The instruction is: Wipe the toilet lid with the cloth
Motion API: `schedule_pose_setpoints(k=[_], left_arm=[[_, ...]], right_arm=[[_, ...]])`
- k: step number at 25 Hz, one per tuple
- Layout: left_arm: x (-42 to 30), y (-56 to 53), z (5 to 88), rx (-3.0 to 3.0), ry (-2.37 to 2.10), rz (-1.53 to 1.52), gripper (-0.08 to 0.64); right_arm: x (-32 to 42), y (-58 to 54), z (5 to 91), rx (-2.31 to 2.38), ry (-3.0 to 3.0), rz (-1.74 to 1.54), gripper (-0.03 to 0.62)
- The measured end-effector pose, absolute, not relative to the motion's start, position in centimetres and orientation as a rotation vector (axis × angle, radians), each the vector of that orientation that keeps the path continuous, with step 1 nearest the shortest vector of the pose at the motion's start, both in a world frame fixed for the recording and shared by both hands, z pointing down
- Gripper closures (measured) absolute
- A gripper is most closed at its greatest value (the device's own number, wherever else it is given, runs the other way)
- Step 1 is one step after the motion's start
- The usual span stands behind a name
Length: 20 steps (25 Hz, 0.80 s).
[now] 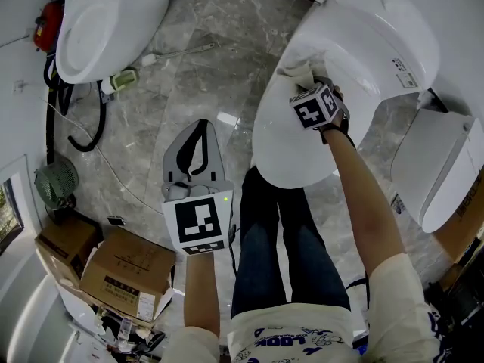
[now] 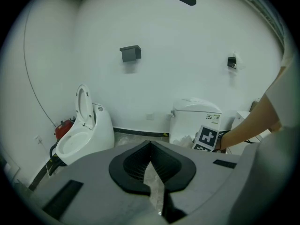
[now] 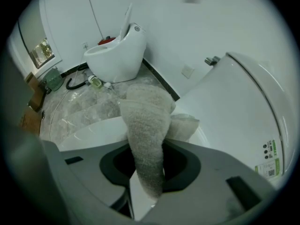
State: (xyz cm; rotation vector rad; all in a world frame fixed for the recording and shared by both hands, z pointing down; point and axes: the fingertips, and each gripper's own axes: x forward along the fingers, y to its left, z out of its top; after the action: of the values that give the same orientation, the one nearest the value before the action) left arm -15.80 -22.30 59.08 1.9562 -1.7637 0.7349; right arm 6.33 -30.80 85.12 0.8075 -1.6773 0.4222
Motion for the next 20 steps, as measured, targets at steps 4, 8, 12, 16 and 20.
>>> schedule_pose_setpoints(k=[4, 8, 12, 16, 20], left_arm=[[-16.0, -21.9, 58.7, 1.964, -1.766, 0.730, 0.557], [-16.1, -21.5, 58.4, 1.969, -1.773, 0.729, 0.557], [-16.2, -20.9, 57.8, 1.975, -1.778, 0.725, 0.557], [-16.2, -20.7, 57.5, 1.982, -1.784, 0.726, 0.557], [-16.1, -20.5, 57.1, 1.992, -1.786, 0.720, 0.557]], right_arm=[[4.7, -28.4, 85.3, 0.768, -1.703, 0.425, 0.488], [2.9, -25.8, 85.4, 0.722, -1.730, 0.417, 0.485], [1.2, -22.6, 85.4, 0.640, -1.768, 0.389, 0.480], [-0.2, -19.3, 85.6, 0.569, -1.794, 0.378, 0.479], [-1.5, -16.1, 85.8, 0.479, -1.801, 0.345, 0.479]])
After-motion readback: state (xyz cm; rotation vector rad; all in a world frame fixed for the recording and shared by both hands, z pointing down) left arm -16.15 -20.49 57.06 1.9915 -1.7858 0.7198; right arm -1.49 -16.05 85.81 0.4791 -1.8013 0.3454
